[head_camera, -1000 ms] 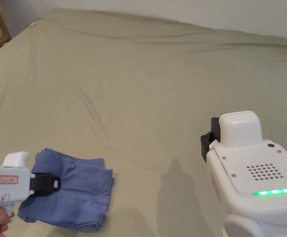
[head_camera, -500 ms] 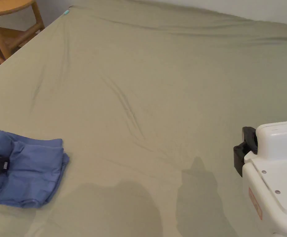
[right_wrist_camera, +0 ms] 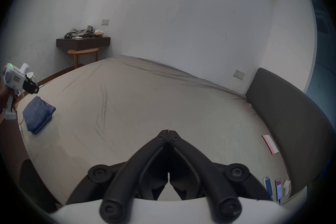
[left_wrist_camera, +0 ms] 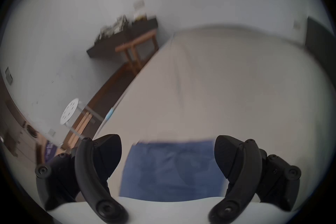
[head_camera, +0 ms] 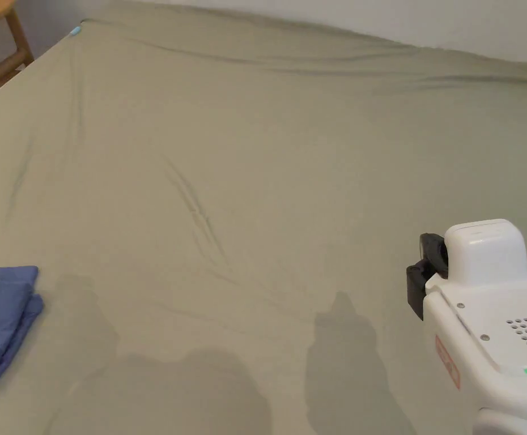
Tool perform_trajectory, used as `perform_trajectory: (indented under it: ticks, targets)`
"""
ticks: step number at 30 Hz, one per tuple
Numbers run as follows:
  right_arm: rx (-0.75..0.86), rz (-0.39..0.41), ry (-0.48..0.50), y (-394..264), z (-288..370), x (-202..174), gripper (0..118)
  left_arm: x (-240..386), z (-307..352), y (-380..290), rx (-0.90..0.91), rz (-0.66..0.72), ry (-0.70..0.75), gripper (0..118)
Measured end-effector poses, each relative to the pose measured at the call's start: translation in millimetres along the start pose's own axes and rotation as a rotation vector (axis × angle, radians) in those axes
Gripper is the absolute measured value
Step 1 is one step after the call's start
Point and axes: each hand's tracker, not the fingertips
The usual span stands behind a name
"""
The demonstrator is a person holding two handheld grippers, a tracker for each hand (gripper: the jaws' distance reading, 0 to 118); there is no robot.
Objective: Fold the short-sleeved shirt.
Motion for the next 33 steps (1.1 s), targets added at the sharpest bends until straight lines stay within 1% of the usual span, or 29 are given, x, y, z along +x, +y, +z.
perform_trajectory:
  ticks: [4,6,7,9,11,13,14,15,17,18,19,20,22,25,30,33]
  targets:
    - [0.051,-0.002,-0.037,5.6,21.0,23.4,0,68.0,79.4,39.1,0.313,0.070,-0.098,105]
    - [0.090,-0.019,-0.061,8.6,34.9,35.6,0,113.7,121.3,47.3,0.438,0.118,-0.100,105]
    - [0.107,-0.037,-0.073,10.4,42.7,40.3,0,137.5,139.7,49.2,0.492,0.120,-0.156,105]
    - [0.149,-0.066,-0.068,11.6,58.4,47.0,0,177.1,172.9,54.6,0.541,0.149,-0.283,105]
    - [0.170,-0.069,-0.089,10.5,71.2,51.8,0,212.0,196.2,56.1,0.541,0.187,-0.397,104]
    - [0.193,-0.067,-0.095,9.4,83.7,55.7,0,243.7,218.9,54.0,0.540,0.183,-0.468,98]
    - [0.199,-0.065,-0.097,8.7,88.4,58.8,0,255.9,228.2,51.4,0.547,0.162,-0.482,88]
    - [0.209,-0.064,-0.102,7.8,93.3,62.3,0,269.4,233.7,47.6,0.557,0.143,-0.484,88]
    - [0.225,-0.062,-0.115,10.0,103.9,59.9,0,288.4,248.8,36.5,0.579,0.094,-0.473,77]
    - [0.233,-0.060,-0.120,8.8,107.3,61.8,0,296.3,255.2,30.8,0.587,0.077,-0.464,47]
    - [0.237,-0.062,-0.126,8.1,110.3,62.6,0,309.1,261.8,25.9,0.593,0.064,-0.454,21]
    - [0.241,-0.067,-0.127,7.6,112.9,62.8,0,313.0,266.8,21.0,0.598,0.064,-0.457,4]
    - [0.253,-0.083,-0.118,3.9,117.9,64.1,0,321.0,276.7,15.9,0.598,0.031,-0.480,2]
    - [0.259,-0.076,-0.119,-2.1,119.1,65.5,0,329.2,287.6,9.1,0.628,-0.017,-0.444,0]
    - [0.280,-0.085,-0.111,-8.2,125.3,65.6,0,330.1,297.3,2.7,0.615,-0.012,-0.454,0]
    - [0.284,-0.072,-0.115,-11.3,127.4,65.0,0,331.3,299.4,-0.7,0.604,-0.028,-0.445,0]
